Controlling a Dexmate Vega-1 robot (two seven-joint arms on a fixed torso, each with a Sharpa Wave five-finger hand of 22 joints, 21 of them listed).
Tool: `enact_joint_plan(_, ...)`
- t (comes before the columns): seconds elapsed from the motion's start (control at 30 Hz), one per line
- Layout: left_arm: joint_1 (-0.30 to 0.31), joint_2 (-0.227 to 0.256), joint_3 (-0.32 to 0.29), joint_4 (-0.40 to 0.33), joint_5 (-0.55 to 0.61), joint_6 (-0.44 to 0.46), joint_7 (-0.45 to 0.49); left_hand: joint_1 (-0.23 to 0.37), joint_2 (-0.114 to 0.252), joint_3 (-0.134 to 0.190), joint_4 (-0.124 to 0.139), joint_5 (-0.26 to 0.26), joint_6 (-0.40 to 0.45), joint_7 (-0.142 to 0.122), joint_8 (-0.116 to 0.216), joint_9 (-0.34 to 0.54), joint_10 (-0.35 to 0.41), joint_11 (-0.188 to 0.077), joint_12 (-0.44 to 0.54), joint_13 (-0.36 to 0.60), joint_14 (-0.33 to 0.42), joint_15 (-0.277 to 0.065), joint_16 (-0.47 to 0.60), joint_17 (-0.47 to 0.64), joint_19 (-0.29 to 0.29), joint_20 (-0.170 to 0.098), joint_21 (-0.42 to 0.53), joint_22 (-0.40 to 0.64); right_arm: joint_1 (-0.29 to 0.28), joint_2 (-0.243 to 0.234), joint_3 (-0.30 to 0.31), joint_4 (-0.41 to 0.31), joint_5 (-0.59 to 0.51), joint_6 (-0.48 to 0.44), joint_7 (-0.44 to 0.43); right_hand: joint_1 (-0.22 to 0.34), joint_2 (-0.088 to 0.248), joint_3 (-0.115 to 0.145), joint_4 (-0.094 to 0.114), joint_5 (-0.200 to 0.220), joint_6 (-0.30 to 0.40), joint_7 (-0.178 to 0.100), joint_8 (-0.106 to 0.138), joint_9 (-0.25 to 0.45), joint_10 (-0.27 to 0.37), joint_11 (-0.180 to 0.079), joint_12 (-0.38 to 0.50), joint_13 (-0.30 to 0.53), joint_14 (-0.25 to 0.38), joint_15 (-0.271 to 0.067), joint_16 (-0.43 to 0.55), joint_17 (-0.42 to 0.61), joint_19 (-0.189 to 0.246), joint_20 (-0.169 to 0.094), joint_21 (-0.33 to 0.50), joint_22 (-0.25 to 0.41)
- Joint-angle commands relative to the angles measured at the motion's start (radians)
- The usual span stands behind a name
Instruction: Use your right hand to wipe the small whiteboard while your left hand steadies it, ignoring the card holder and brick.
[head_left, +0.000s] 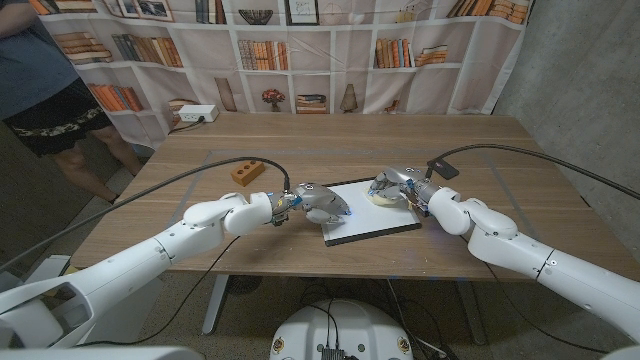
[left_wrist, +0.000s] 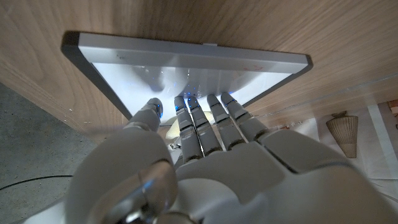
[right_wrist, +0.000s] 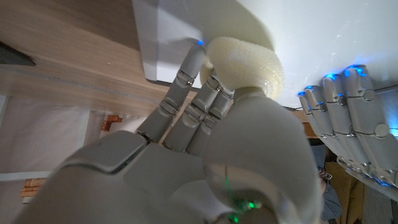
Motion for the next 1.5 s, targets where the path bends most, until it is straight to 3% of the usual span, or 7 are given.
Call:
enact_joint_plan(0.03,0.013,0.015,-0.010,-0.010,-0.011,-0.006,0.003,0.000,0.002,0.007,-0.001,-0.001,0.002,0.006,0.003,0.004,0.001,0.003,0.008,0.006,0.009,-0.084,0.008,0.004,0.008,-0.040,0.004,0.002,-0.118,-0.015,0.021,-0.056,0.019,-0.021,0.039,-0.004,0.005,0.031,-0.020,0.008,0.006,-0.002,0.005,0.004,0.011,0.008,0.003,0.002,0.000,-0.005,0.001,-0.001,-0.005,-0.125,0.007,0.004)
enact_joint_plan(0.43,0.021,0.042,-0.028,-0.021,-0.017,-0.029,0.004,-0.001,0.001,0.009,-0.001,-0.001,0.002,0.007,0.003,0.004,0.000,0.002,0.008,0.006,0.008,-0.085,0.007,0.004,0.008,-0.041,0.004,0.002,-0.106,0.001,0.026,-0.068,-0.022,-0.050,0.014,-0.009,0.002,0.034,-0.022,0.008,0.006,-0.002,0.005,0.004,0.010,0.004,0.002,0.002,-0.001,-0.005,0.000,-0.003,-0.006,-0.125,0.010,0.004)
enact_joint_plan(0.83,0.006,0.027,-0.025,0.005,-0.008,-0.052,0.012,-0.002,-0.001,0.011,-0.001,-0.002,0.003,0.006,0.003,0.004,0.001,0.002,0.008,0.006,0.007,-0.085,0.006,0.004,0.008,-0.040,0.004,0.002,-0.101,0.003,0.042,-0.070,-0.059,-0.091,-0.019,-0.008,0.002,0.039,-0.025,0.008,0.004,-0.002,0.004,0.004,0.009,0.006,0.002,0.002,-0.002,-0.007,0.001,-0.003,-0.009,-0.126,0.011,0.004)
enact_joint_plan(1.5,-0.009,0.009,-0.018,0.019,-0.008,-0.051,0.004,-0.003,-0.003,0.014,-0.001,-0.002,0.002,0.006,0.003,0.003,0.003,0.004,0.008,0.006,0.009,-0.086,0.007,0.004,0.008,-0.041,0.004,0.002,-0.085,0.002,0.047,-0.060,-0.099,-0.083,-0.047,-0.014,0.001,0.047,-0.026,0.008,0.006,-0.004,0.005,0.004,0.011,0.005,0.002,0.001,-0.002,-0.006,0.002,-0.003,-0.015,-0.126,0.013,0.004)
